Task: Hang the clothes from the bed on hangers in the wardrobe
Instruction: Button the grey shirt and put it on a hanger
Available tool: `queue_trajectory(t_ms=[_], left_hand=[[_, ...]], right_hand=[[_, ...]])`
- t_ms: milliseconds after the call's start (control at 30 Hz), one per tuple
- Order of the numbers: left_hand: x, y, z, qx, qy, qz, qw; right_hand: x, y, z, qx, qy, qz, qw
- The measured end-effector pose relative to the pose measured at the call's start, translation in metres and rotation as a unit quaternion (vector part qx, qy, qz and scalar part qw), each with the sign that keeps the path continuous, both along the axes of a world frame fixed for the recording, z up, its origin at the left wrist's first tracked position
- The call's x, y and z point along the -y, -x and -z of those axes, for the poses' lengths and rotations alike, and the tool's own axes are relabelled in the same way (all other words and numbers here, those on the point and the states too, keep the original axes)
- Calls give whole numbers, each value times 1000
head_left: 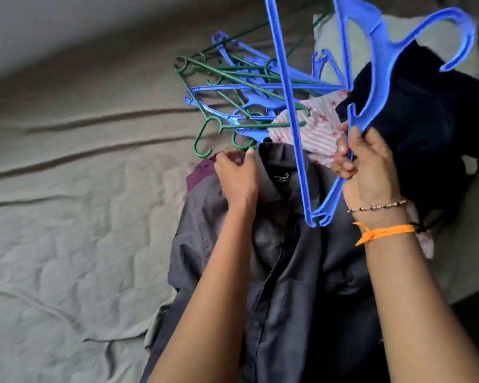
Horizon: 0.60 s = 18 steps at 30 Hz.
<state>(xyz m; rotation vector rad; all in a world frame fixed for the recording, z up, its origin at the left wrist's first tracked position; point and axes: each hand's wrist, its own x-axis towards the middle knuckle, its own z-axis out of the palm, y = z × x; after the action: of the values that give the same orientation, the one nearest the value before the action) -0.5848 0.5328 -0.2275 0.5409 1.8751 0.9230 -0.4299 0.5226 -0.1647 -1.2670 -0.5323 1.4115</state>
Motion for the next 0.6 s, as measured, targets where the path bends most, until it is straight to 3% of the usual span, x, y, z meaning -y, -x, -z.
queue_trajectory(t_ms=[67,100,233,367,467,600], left_hand=[[24,-10,3,-192,82,222,952],[30,-15,4,-228,108,287,924],[16,-6,9,-265,106,313,906],[9,21,-14,-243,-42,285,926],[10,40,-40,-209,-129,241,939],[9,55,-61,-239,-180,239,924]], right_hand=[[-2,8,6,-55,-22,32,998],[-4,12,8,-70,-33,44,996],[-19,29,6,-97,-77,61,990],[-33,43,-3,-148,-96,46,983],[-28,41,10,-62,-68,25,995],[-4,9,27,161,-44,-45,985]])
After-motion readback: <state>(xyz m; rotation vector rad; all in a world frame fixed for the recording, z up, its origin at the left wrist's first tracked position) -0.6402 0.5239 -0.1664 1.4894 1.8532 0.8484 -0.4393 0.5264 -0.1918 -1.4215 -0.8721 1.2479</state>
